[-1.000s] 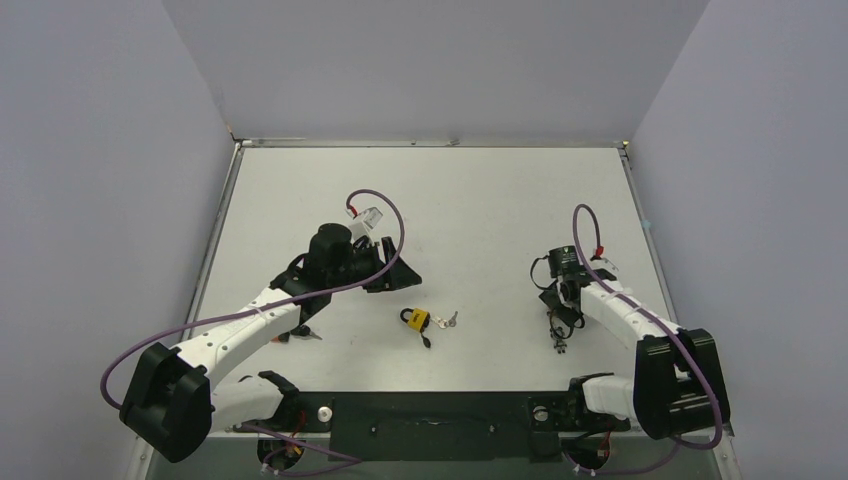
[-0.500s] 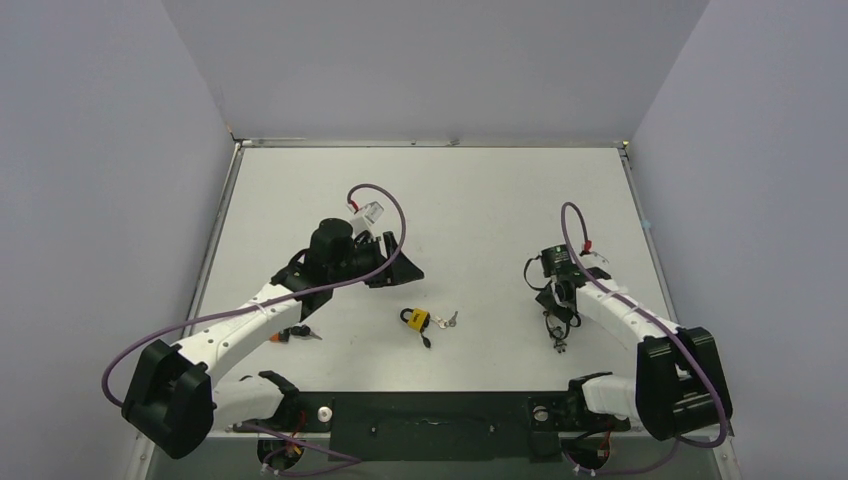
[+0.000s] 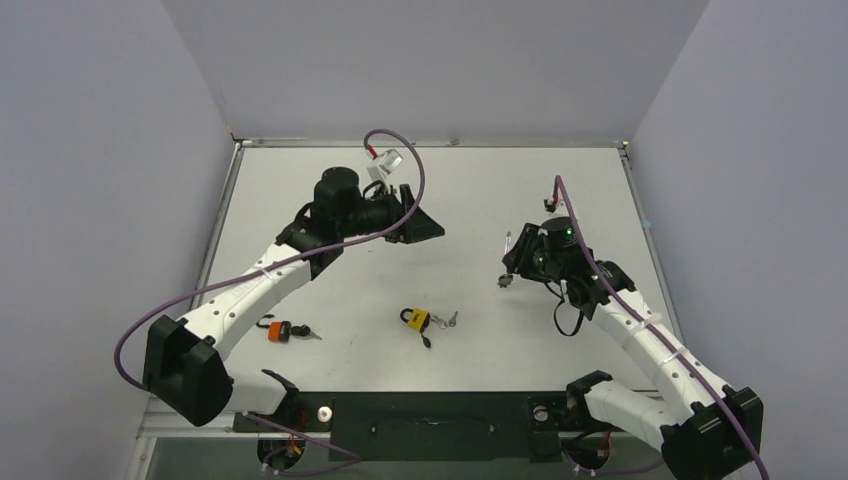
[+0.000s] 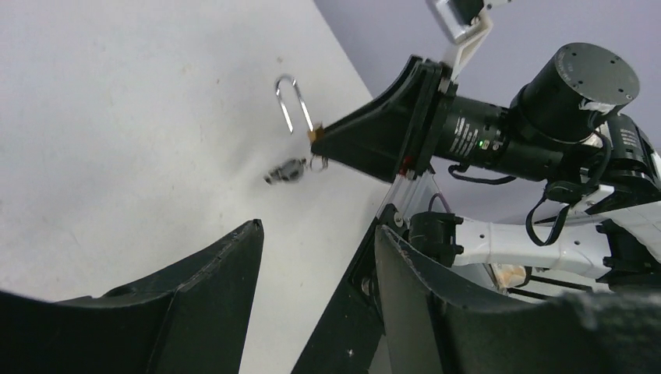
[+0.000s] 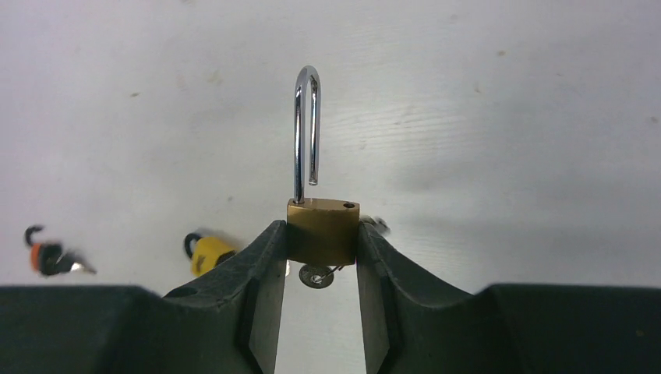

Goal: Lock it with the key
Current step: Pick up the lock from the center of the board.

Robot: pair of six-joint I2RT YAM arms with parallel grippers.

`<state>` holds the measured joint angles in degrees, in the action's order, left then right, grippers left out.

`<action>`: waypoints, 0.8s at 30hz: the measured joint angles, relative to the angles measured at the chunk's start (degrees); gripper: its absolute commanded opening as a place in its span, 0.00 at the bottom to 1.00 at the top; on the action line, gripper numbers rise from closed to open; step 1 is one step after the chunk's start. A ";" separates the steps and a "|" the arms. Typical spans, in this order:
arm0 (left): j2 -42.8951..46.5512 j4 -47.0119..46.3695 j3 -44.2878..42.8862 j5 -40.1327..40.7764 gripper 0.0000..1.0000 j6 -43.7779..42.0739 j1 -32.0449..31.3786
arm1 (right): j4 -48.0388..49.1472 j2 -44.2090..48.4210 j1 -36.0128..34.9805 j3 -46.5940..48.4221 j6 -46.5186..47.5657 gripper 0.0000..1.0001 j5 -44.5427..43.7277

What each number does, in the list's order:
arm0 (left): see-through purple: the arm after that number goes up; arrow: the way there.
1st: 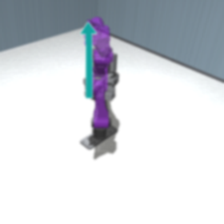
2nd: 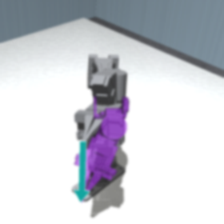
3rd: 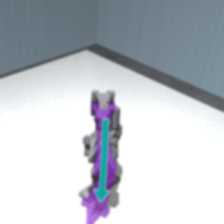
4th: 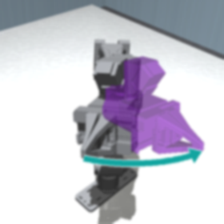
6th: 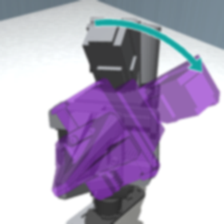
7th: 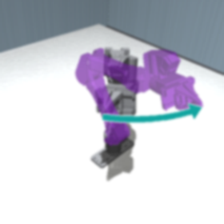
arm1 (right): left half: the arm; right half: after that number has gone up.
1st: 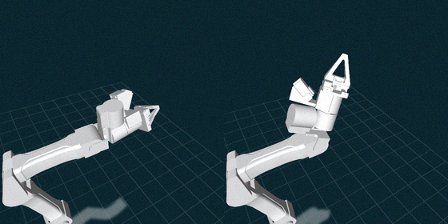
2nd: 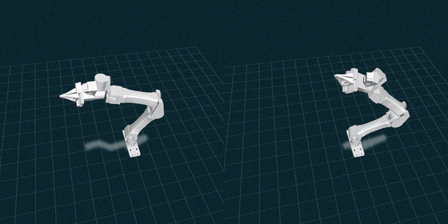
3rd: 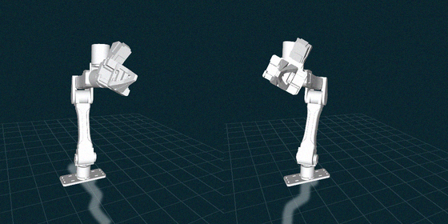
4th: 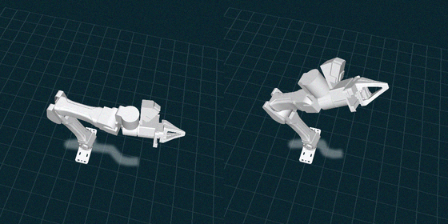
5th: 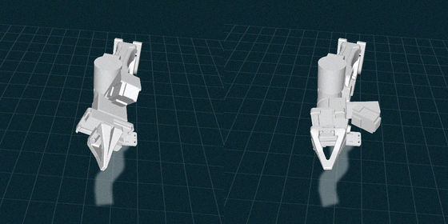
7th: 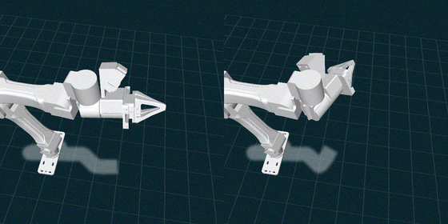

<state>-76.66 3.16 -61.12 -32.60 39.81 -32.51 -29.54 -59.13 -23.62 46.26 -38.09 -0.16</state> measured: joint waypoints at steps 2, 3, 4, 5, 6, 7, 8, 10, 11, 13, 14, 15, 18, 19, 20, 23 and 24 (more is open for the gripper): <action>-1.09 0.57 -4.04 -2.23 0.52 -2.16 0.48 | -0.02 1.27 -1.33 1.75 2.21 0.00 4.70; -1.46 0.79 -5.60 -3.15 0.51 -3.26 0.70 | 0.00 1.73 -2.05 2.51 3.10 0.00 6.45; -1.92 1.38 -7.45 -4.74 0.51 -4.90 1.09 | 0.04 2.40 -2.89 3.43 4.02 0.00 8.79; -2.36 1.90 -9.27 -6.56 0.51 -6.62 1.42 | 0.20 3.15 -3.67 4.35 4.79 0.00 11.41; -2.64 2.51 -10.71 -8.44 0.51 -8.59 1.79 | 0.39 3.98 -4.31 5.22 5.53 0.00 14.36; -2.86 3.48 -12.22 -10.99 0.51 -10.73 2.10 | 0.59 4.61 -4.76 5.90 5.84 0.00 16.90; -2.99 4.61 -13.60 -13.44 0.51 -13.00 2.43 | 1.01 5.38 -5.11 6.69 6.10 0.00 20.26; -3.06 6.93 -16.00 -18.16 0.51 -17.11 2.78 | 2.27 6.64 -5.66 7.98 6.12 0.00 26.34; -3.06 7.56 -16.81 -19.91 0.51 -18.49 2.93 | 3.10 7.17 -5.88 8.46 5.97 0.00 29.03; -3.02 8.24 -18.16 -24.46 0.51 -21.14 3.08 | 4.74 7.98 -6.36 9.18 5.40 0.00 33.97; -2.95 8.26 -18.45 -26.53 0.51 -22.03 3.19 | 5.57 8.28 -6.58 9.42 4.94 0.00 36.09; -2.82 8.20 -18.53 -28.44 0.50 -22.51 3.37 | 6.14 8.46 -6.80 9.64 4.52 0.00 37.64; -2.56 6.05 -18.43 -33.31 0.48 -21.49 3.78 | 7.63 8.76 -7.65 10.47 3.26 0.00 41.92; -2.43 4.15 -18.08 -34.75 0.48 -20.48 3.82 | 7.96 8.79 -7.96 10.78 2.93 0.00 42.88; -2.23 2.56 -17.64 -35.85 0.48 -19.43 3.82 | 8.13 8.79 -8.28 10.99 2.82 0.00 43.43; -1.09 -3.87 -15.15 -39.15 0.48 -15.30 3.87 | 8.55 8.76 -9.70 11.76 2.43 0.00 44.74; -0.90 -4.87 -14.71 -39.82 0.48 -14.49 3.87 | 8.55 8.76 -10.32 12.07 2.34 0.00 44.92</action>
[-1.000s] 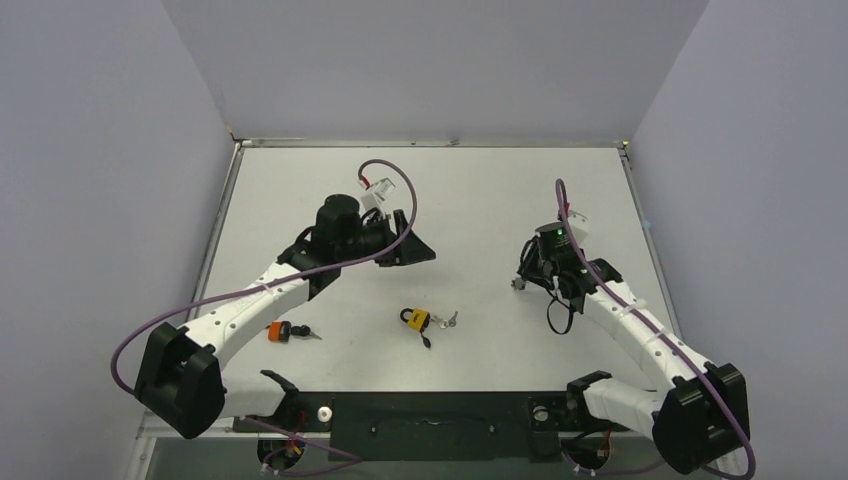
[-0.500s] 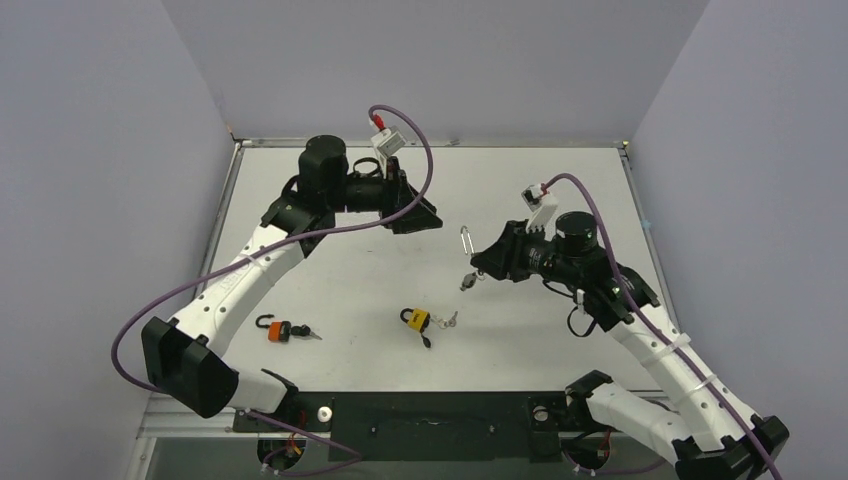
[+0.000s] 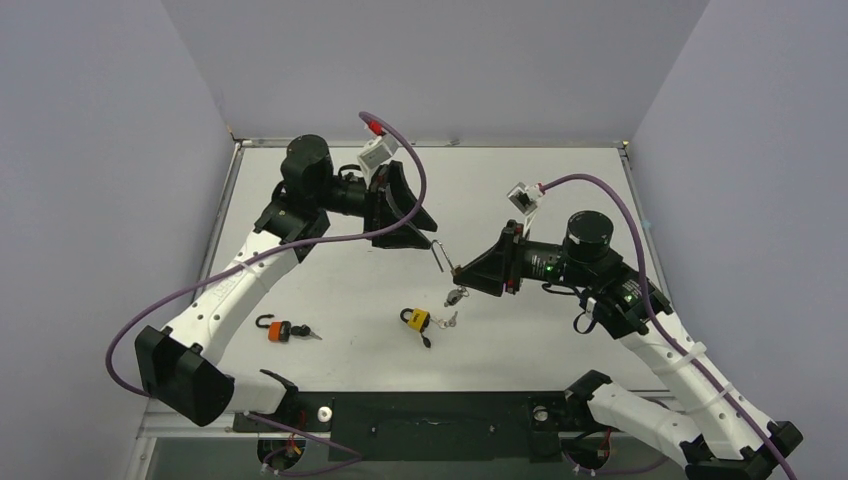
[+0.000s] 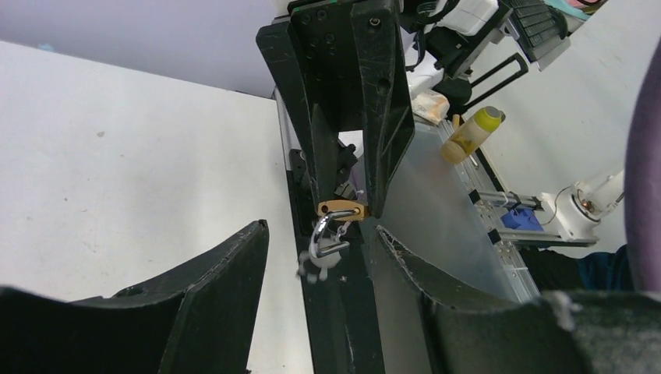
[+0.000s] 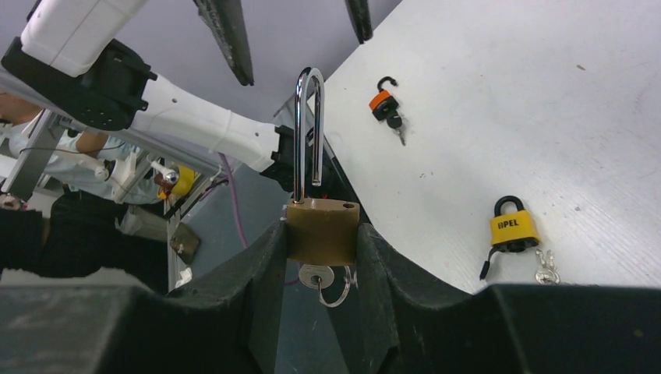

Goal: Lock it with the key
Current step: Pick up the lock from the center of the board, then lock the lock.

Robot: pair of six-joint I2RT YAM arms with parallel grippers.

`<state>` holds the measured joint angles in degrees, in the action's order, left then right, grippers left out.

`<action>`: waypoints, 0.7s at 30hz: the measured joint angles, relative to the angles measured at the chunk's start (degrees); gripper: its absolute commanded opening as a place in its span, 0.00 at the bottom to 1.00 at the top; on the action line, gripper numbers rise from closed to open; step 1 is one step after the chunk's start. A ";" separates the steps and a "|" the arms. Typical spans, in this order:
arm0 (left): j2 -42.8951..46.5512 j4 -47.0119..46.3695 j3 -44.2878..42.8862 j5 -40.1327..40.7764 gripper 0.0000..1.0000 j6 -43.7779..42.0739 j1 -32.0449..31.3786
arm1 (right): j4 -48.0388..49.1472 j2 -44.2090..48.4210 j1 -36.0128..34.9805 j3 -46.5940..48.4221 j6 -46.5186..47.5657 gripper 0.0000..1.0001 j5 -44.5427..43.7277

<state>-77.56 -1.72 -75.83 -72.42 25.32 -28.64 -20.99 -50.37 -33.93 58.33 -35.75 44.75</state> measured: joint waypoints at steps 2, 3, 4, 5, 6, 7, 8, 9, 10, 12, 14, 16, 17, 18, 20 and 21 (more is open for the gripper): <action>0.22 -2.10 0.59 -1.38 0.47 1.60 0.00 | -0.02 -0.07 -1.22 0.76 -0.07 0.00 0.22; 0.22 -2.93 0.66 -1.92 0.46 2.40 0.00 | -0.04 -0.09 -1.70 1.18 -0.07 0.00 0.28; 0.22 -3.17 0.68 -2.05 0.46 2.62 0.00 | -0.04 -0.13 -1.97 1.51 -0.07 0.00 0.33; 0.31 -3.61 0.76 -2.40 0.45 2.97 0.00 | -0.07 -0.17 -2.25 1.90 -0.04 0.00 0.35; 0.50 -4.17 1.03 -2.75 0.45 3.26 0.00 | -0.09 -0.26 -2.54 2.36 -0.02 0.00 0.46; 0.68 -4.37 1.18 -3.02 0.44 3.58 0.00 | -0.09 -0.33 -2.58 2.67 0.00 0.00 0.55; 0.94 -4.61 1.38 -3.19 0.44 3.78 0.00 | -0.11 -0.42 -2.67 2.97 0.13 0.00 0.55; 1.22 -4.66 1.49 -3.37 0.43 4.02 0.00 | -0.22 -0.55 -2.91 3.23 0.17 0.00 0.52; 1.51 -4.87 1.60 -3.52 0.43 4.15 0.00 | -0.28 -0.74 -2.93 3.45 0.26 0.00 0.52; 2.19 -5.07 1.90 -3.78 0.42 4.31 -0.02 | -0.57 -1.09 -3.08 3.76 0.52 0.00 0.50; 2.97 -5.18 2.34 -4.09 0.40 4.42 -0.13 | -1.11 -1.55 -3.39 4.07 0.79 0.00 0.28; 3.48 -5.29 2.54 -4.28 0.39 4.46 -0.20 | -1.62 -1.92 -3.91 4.28 1.05 0.00 -0.02; 3.65 -5.33 2.60 -4.37 0.38 4.48 -0.33 | -2.03 -2.03 -4.24 4.35 1.25 0.00 -0.37; 3.69 -5.38 2.64 -4.37 0.38 4.50 -0.50 | -2.36 -2.12 -4.61 4.37 1.40 0.00 -0.57; 3.74 -5.40 2.89 -4.39 0.37 4.44 -0.70 | -2.91 -2.19 -5.25 4.37 1.73 0.00 -1.01; 3.74 -5.27 3.02 -4.39 0.36 4.42 -0.87 | -3.13 -2.19 -5.46 4.42 1.90 0.00 -1.14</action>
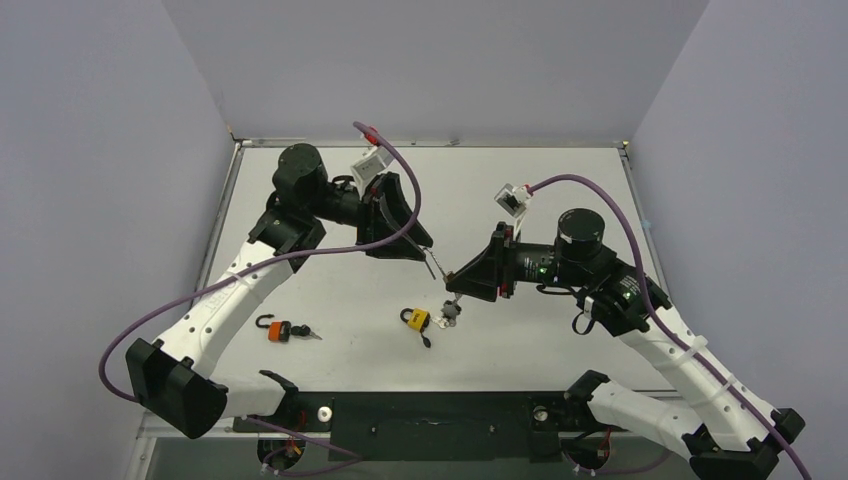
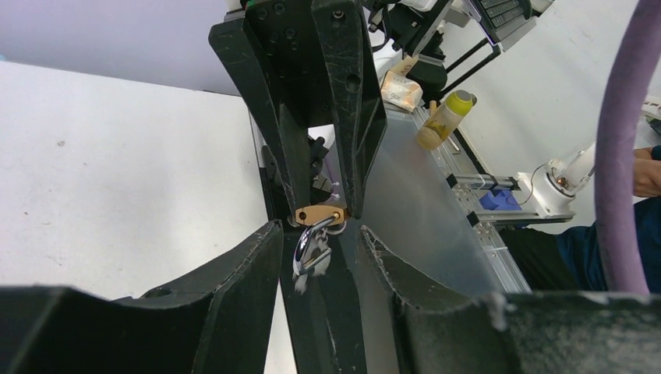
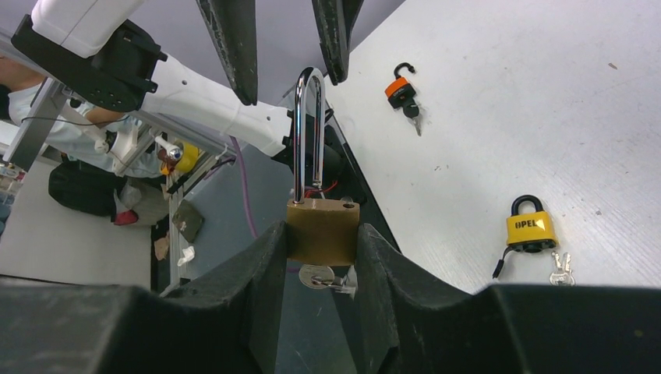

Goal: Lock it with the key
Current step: Lock the lock.

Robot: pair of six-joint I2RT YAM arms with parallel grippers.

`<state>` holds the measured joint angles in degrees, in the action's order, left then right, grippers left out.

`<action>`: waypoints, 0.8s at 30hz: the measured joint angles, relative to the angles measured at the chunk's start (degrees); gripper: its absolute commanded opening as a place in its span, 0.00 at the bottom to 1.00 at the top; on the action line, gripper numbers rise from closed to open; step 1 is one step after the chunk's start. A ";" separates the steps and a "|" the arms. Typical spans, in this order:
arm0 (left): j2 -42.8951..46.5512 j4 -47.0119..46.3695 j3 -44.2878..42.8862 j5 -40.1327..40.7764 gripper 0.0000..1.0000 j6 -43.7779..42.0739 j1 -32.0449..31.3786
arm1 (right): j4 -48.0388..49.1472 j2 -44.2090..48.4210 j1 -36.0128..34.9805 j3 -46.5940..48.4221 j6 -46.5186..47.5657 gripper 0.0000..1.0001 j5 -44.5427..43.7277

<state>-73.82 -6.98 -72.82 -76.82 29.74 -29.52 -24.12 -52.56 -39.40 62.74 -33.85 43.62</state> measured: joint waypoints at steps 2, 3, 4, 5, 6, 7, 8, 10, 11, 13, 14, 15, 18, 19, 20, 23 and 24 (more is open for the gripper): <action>0.00 0.42 0.33 0.02 0.35 -0.24 -0.17 | -0.42 0.00 -0.48 0.24 0.22 0.00 -0.48; 0.00 0.66 0.39 0.02 0.35 -0.39 -0.22 | -0.48 0.00 -0.57 0.33 0.31 0.00 -0.72; 0.00 0.92 0.50 0.02 0.35 -0.50 -0.35 | -0.68 0.00 -0.79 0.52 0.39 0.00 -0.87; 0.00 1.09 0.55 0.02 0.34 -0.66 -0.39 | -0.79 0.00 -0.85 0.66 0.44 0.00 -1.07; 0.00 1.42 0.57 0.02 0.34 -0.90 -0.39 | -0.85 0.00 -0.87 0.76 0.50 0.00 -1.25; 0.00 1.88 0.57 0.02 0.34 -1.22 -0.39 | -0.87 0.00 -0.96 0.85 0.59 0.00 -1.40; 0.00 2.12 0.57 0.02 0.33 -1.46 -0.44 | -0.90 0.00 -1.01 0.90 0.68 0.00 -1.55; 0.00 2.54 0.57 0.02 0.33 -1.86 -0.46 | -1.07 0.00 -1.16 0.90 0.85 0.00 -1.88; 0.00 2.80 0.57 0.02 0.32 -2.03 -0.52 | -1.27 0.00 -1.16 0.90 0.94 0.00 -1.92; 0.00 3.30 0.57 0.04 0.30 -2.43 -0.70 | -1.49 0.00 -1.20 0.90 1.22 0.00 -2.27; 0.00 3.65 0.57 0.04 0.30 -2.73 -0.83 | -1.64 -0.02 -1.20 0.90 1.31 0.00 -2.32; 0.00 3.96 0.57 0.04 0.29 -3.02 -0.92 | -1.75 -0.04 -1.20 0.90 1.40 0.00 -2.34; 0.00 5.14 0.57 0.09 0.27 -3.96 -1.25 | -2.25 -0.11 -1.20 0.92 1.70 0.00 -2.58; 0.00 5.57 0.57 0.09 0.27 -4.33 -1.29 | -2.38 -0.15 -1.22 0.92 1.73 0.00 -2.69; 0.00 5.90 0.59 0.15 0.26 -4.70 -1.33 | -2.56 -0.22 -1.20 0.92 1.75 0.00 -2.73; 0.00 7.04 0.59 0.46 0.25 -5.46 -1.57 | -2.62 -0.39 -1.31 0.92 1.77 0.00 -2.89; 0.00 7.58 0.59 0.50 0.24 -5.79 -1.62 | -2.67 -0.48 -1.38 0.92 1.79 0.00 -2.93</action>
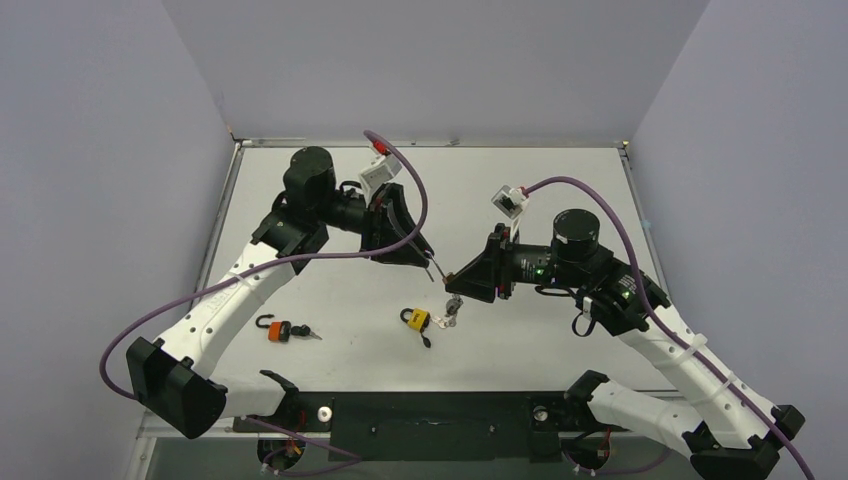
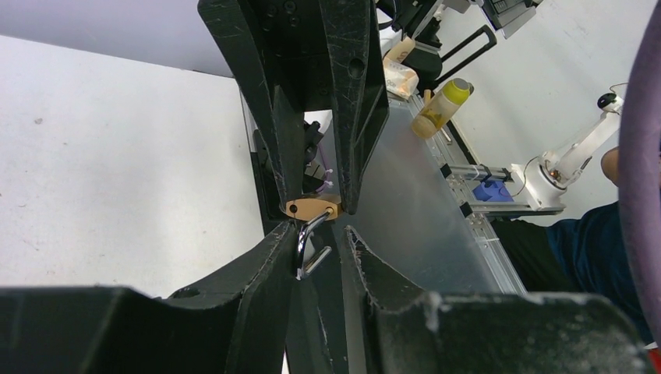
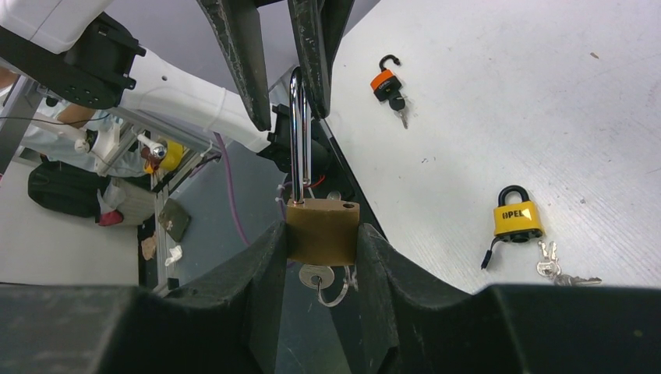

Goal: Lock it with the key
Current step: Lock the lock.

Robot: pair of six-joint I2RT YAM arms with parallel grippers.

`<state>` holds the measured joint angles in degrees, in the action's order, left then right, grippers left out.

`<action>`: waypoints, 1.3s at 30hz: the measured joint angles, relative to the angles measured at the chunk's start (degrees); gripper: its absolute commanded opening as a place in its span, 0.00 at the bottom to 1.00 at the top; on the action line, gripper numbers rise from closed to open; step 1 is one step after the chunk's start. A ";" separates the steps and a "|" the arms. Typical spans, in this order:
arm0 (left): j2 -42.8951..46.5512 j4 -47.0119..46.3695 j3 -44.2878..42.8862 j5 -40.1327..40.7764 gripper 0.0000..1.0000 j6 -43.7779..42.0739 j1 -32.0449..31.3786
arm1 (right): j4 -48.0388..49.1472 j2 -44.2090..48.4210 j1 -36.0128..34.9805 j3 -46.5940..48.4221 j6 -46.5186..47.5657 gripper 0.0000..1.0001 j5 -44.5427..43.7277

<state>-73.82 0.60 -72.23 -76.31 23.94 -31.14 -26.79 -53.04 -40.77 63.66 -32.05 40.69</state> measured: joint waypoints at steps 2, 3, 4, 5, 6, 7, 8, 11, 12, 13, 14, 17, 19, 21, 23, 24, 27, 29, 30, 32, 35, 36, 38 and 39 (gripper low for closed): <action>0.00 1.05 0.00 0.15 0.23 -0.66 -0.11 | -0.22 -0.11 -0.20 0.00 0.04 0.00 -0.22; 0.02 1.40 0.00 0.20 0.23 -0.85 -0.15 | -0.31 -0.11 -0.22 0.00 0.07 0.00 -0.28; 0.02 1.81 0.00 0.28 0.23 -1.16 -0.22 | -0.35 -0.11 -0.22 0.00 0.09 0.00 -0.39; 0.02 2.34 0.00 0.42 0.22 -1.49 -0.31 | -0.33 -0.11 -0.22 0.00 0.11 0.00 -0.42; 0.02 2.73 0.00 0.50 0.22 -1.81 -0.37 | -0.33 -0.11 -0.22 0.00 0.13 0.00 -0.46; 0.02 3.23 0.00 0.63 0.21 -2.19 -0.46 | -0.35 -0.11 -0.26 0.00 0.13 0.00 -0.55; 0.02 3.72 0.00 0.76 0.20 -2.49 -0.52 | -0.39 -0.11 -0.26 0.00 0.13 0.00 -0.68; 0.02 4.96 0.00 1.07 0.13 -3.48 -0.70 | -0.52 -0.11 -0.39 0.00 0.13 0.00 -0.87; 0.02 5.29 0.00 1.11 0.11 -3.67 -0.74 | -0.57 -0.11 -0.52 0.00 0.13 0.00 -0.90; 0.04 5.68 0.00 1.25 0.03 -3.80 -0.76 | -0.61 -0.11 -0.52 0.00 0.15 0.00 -0.87; 0.04 6.01 0.00 1.42 0.00 -4.04 -0.81 | -0.70 -0.11 -0.55 0.00 0.15 0.00 -0.92; 0.20 6.97 0.00 1.57 0.00 -4.17 -0.98 | -0.92 -0.11 -0.61 0.00 0.92 0.12 -1.14; 0.39 7.39 0.00 2.21 0.00 -4.09 -1.14 | -1.38 -0.11 -0.92 0.11 1.66 0.44 -1.90; 0.66 7.41 0.00 3.63 0.00 -3.34 -1.20 | -2.25 -0.07 -1.25 0.87 2.47 0.63 -4.57; 1.07 6.86 0.00 6.38 0.00 -2.19 -1.49 | -2.47 0.39 -1.31 1.57 3.65 0.70 -9.77; 1.25 6.51 0.00 7.45 0.00 -1.62 -1.57 | -2.34 1.01 -1.31 1.70 4.22 0.72 -12.48; 2.19 5.75 -0.02 12.96 0.00 1.14 -1.79 | -0.98 3.87 -1.31 1.68 5.44 0.74 -21.35; 3.04 4.66 -0.04 16.94 0.00 3.02 -1.81 | 2.75 6.47 -1.31 1.09 6.25 0.78 -27.21; 3.58 3.93 -0.04 19.15 0.00 4.07 -1.81 | 4.31 7.48 -1.31 0.74 6.64 0.79 -29.20; 4.50 2.64 -0.28 22.80 0.00 5.79 -1.79 | 8.04 9.09 -1.29 0.02 8.13 0.79 -32.59; 5.75 0.63 -1.51 28.41 0.00 8.74 -1.79 | 13.00 8.74 -1.29 0.48 10.49 0.73 -32.89; 6.05 -0.11 -1.79 29.62 0.00 9.46 -1.79 | 13.90 7.89 -1.29 0.98 11.06 0.72 -32.26; 6.88 -1.55 -2.27 32.15 0.00 10.95 -1.79 | 15.28 4.68 -1.29 3.17 12.41 0.69 -29.83; 7.41 -2.19 -2.67 33.66 0.00 11.89 -1.79 | 15.93 2.86 -1.29 4.46 13.03 0.68 -28.52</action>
<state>-66.41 -1.58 -74.89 -42.65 35.83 -32.93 -10.85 -50.17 -42.06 68.12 -19.03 12.16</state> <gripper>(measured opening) 0.032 0.707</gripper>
